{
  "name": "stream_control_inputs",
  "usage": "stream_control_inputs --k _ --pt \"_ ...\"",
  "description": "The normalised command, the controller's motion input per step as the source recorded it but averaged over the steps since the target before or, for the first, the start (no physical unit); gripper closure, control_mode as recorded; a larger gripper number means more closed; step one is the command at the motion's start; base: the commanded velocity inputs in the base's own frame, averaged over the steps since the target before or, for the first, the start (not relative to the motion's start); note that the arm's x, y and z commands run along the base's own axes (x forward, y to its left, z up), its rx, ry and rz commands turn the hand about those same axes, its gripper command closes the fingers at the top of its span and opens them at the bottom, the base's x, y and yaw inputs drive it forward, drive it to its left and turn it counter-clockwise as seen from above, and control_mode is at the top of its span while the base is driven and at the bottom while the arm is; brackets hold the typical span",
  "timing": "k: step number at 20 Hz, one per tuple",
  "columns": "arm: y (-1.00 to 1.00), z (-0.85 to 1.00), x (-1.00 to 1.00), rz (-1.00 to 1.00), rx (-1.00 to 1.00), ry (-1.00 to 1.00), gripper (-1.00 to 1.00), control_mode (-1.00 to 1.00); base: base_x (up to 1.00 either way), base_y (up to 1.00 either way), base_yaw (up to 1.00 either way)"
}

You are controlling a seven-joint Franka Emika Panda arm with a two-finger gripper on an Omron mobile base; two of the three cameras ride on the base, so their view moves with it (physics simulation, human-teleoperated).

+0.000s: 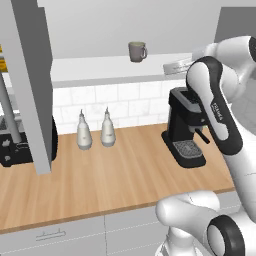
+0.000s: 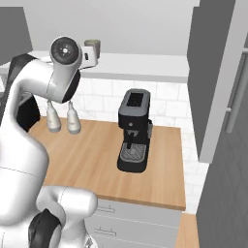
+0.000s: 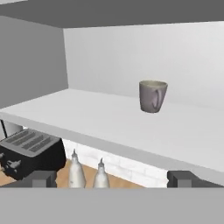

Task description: Gather all objects into one cabinet and sort the glasses and bowls to opposite sides.

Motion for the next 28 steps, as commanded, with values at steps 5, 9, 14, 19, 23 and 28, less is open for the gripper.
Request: stream_control_inputs --k 5,9,14,19,23,28 --pt "0.23 -0.05 0.43 -0.02 0.00 -0.02 -1.00 -1.00 0.00 0.00 0.00" --pt "0.12 -0.09 0.30 -0.02 0.00 0.00 -1.00 -1.00 0.00 0.00 0.00" --pt "0.06 -0.07 0.29 -0.01 0.00 -0.01 -1.00 -1.00 0.00 0.00 0.00" --pt "0.00 0.00 0.41 0.00 0.00 0.00 -1.00 -1.00 0.00 0.00 0.00" --pt "0.00 0.00 0.36 0.00 0.00 0.00 -1.00 -1.00 0.00 0.00 0.00" --pt "0.00 0.00 0.39 0.00 0.00 0.00 -1.00 -1.00 0.00 0.00 0.00"
